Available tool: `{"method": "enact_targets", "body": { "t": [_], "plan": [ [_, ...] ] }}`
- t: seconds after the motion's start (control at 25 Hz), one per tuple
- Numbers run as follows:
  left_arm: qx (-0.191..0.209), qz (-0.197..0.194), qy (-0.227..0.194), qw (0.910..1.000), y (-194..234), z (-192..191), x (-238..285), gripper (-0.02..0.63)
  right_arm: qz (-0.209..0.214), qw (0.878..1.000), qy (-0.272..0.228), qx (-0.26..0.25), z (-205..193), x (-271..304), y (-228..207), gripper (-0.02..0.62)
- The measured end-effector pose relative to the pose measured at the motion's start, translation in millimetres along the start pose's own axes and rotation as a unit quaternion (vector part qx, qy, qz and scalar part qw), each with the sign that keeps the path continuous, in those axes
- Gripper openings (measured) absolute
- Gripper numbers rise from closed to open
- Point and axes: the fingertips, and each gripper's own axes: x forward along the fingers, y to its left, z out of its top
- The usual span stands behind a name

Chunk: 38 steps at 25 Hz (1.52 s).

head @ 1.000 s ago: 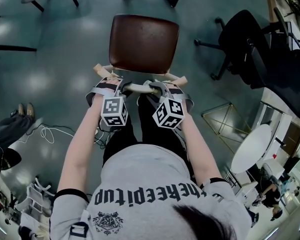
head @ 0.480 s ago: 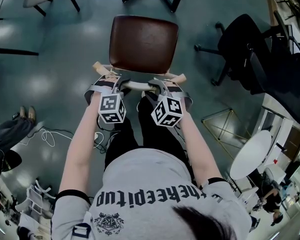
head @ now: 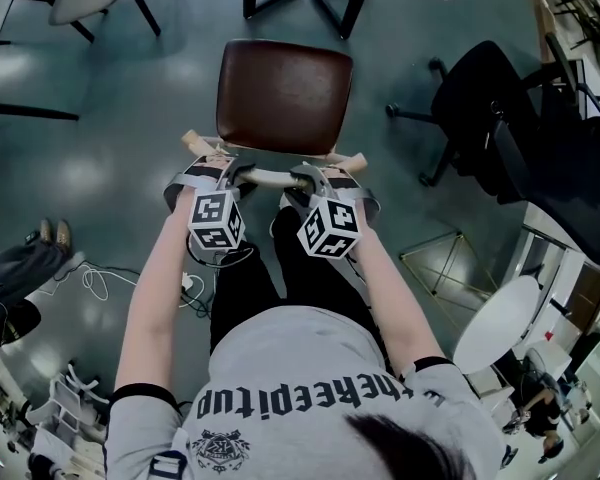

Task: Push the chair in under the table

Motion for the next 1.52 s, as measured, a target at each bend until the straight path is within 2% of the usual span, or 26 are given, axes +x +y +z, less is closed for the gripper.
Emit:
{"method": "enact_targets", "body": {
  "t": [0.68,1.52],
  "plan": [
    [0.011,0.004,-0.009,0.9999,42.9,0.5,9.4,0.189,-0.001,1.0,0.002,0.004,-0.7,6.9,-43.8,0.158],
    [0.031,-0.006,-0.021,0.9993,122.3,-4.0,21.6,0.186,-0.007,1.0,0.006,0.019,4.8,20.9,-122.0,0.158]
  ]
}}
